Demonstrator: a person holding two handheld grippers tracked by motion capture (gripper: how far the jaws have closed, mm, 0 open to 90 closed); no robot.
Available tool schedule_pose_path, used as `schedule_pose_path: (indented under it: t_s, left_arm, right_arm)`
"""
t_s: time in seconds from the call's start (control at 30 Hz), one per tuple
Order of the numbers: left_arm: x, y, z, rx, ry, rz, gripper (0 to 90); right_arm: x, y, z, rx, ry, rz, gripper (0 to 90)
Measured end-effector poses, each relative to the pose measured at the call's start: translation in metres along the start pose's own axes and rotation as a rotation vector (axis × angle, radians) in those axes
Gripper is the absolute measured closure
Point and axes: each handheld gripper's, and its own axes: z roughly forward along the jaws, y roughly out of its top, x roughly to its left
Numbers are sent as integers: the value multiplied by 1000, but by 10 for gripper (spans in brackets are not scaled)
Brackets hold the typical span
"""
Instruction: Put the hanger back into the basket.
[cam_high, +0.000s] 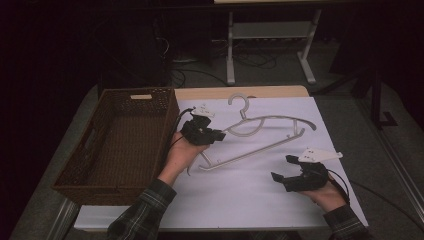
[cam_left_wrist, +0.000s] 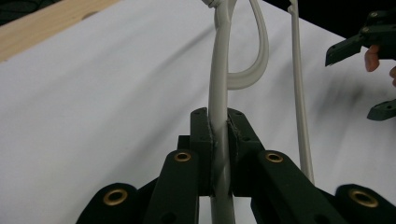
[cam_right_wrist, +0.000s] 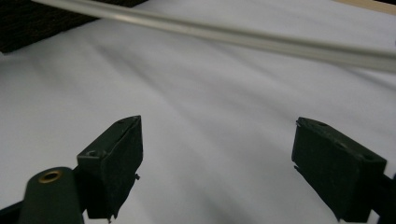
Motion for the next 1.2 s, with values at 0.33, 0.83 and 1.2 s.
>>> schedule_pose_path:
  t_s: [0.33, 0.83, 1.2]
  left_arm:
    - [3, 10, -31, -15, 4, -32, 830]
    - [17, 17, -76, -59, 54, -45, 830]
    - [40, 1, -120, -80, 119, -67, 830]
  right_arm:
    - [0, 1, 0, -3, -8, -4, 132]
    - [-3, 1, -1, -9, -25, -1, 132]
    - [-3, 1, -1, -15, -34, 0, 132]
